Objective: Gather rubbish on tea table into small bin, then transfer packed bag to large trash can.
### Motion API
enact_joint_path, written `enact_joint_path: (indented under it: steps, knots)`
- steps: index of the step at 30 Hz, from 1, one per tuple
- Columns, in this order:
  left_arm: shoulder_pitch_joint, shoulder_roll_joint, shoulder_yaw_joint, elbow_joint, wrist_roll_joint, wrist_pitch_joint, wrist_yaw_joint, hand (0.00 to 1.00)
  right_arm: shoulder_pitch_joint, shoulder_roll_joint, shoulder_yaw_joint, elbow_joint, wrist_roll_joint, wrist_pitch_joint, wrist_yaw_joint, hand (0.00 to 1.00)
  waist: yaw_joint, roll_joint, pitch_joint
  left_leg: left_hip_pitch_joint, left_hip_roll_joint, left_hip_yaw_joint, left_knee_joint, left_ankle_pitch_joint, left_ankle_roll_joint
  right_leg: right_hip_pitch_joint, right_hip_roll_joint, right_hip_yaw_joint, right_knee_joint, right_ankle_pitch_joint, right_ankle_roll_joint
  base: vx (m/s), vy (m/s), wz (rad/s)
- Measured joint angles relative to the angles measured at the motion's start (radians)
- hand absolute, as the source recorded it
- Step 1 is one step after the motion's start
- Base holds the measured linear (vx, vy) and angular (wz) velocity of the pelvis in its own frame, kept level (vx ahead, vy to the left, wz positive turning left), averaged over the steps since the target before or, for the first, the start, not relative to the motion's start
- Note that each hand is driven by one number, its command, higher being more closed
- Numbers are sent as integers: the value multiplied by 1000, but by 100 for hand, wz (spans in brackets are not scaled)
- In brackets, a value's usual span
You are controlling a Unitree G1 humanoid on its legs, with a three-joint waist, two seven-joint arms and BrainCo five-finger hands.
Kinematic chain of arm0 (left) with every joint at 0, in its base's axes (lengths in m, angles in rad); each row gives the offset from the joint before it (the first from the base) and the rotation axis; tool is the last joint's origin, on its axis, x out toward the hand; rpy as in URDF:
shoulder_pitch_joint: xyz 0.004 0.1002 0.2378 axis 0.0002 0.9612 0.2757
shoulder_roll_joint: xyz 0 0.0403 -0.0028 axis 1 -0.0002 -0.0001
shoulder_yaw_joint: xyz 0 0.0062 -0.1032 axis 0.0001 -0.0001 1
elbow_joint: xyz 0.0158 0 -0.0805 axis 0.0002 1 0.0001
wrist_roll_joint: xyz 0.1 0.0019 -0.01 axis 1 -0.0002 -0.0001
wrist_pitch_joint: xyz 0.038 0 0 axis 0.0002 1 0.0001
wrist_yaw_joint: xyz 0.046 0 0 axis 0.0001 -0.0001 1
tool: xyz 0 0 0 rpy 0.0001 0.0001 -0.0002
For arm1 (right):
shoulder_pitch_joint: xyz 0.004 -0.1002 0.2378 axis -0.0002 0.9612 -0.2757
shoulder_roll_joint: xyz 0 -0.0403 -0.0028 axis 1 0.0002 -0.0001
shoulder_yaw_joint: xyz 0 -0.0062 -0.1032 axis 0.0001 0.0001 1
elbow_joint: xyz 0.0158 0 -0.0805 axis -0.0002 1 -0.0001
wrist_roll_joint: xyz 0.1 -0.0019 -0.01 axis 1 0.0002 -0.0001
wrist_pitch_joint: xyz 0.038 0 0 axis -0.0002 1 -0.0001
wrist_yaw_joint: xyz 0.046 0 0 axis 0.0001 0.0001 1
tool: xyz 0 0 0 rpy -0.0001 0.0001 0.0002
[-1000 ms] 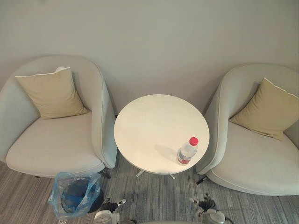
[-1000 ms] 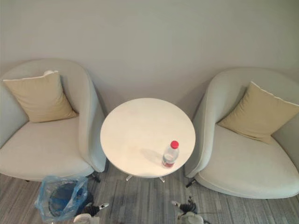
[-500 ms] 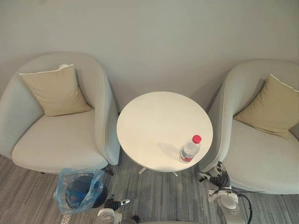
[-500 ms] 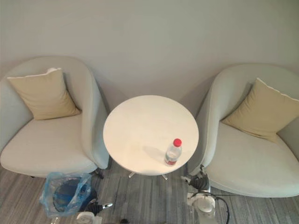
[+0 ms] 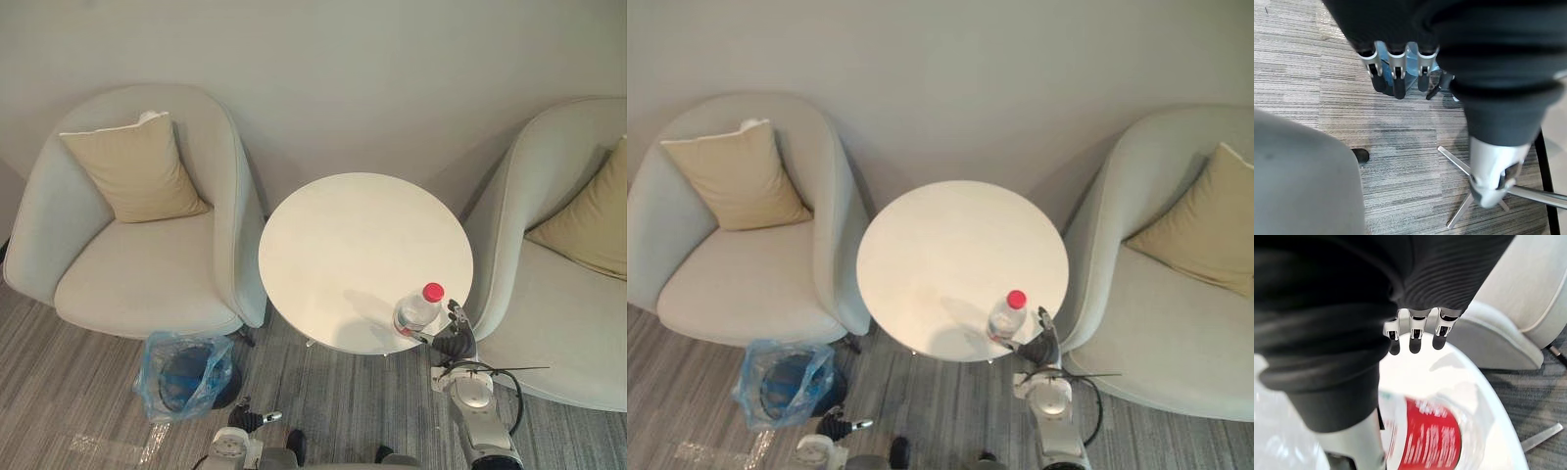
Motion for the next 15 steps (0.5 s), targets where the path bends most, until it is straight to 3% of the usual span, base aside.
enact_joint_path:
  steps: [11, 12, 15]
  knots:
    - [-9, 1, -36, -28, 0, -2, 5, 0, -60, 3, 51, 54, 7, 1, -10, 0, 16, 20, 37, -19, -9, -61, 19, 0, 0, 33, -1, -42, -13, 0, -1, 4, -6, 17]
    - [-10, 0, -36, -28, -1, -2, 5, 0, -62, 3, 59, 55, 7, 1, -10, 100, 16, 23, 39, -28, -10, -70, 24, 0, 0, 31, -2, -48, -13, 0, -1, -28, -2, 16]
    - [-12, -1, -37, -31, -1, -5, 7, 0, -82, 3, 75, 70, 7, 2, -16, 100, 21, 28, 45, -30, -11, -77, 26, 2, -3, 30, -1, -52, -13, -1, -1, -41, -2, 8]
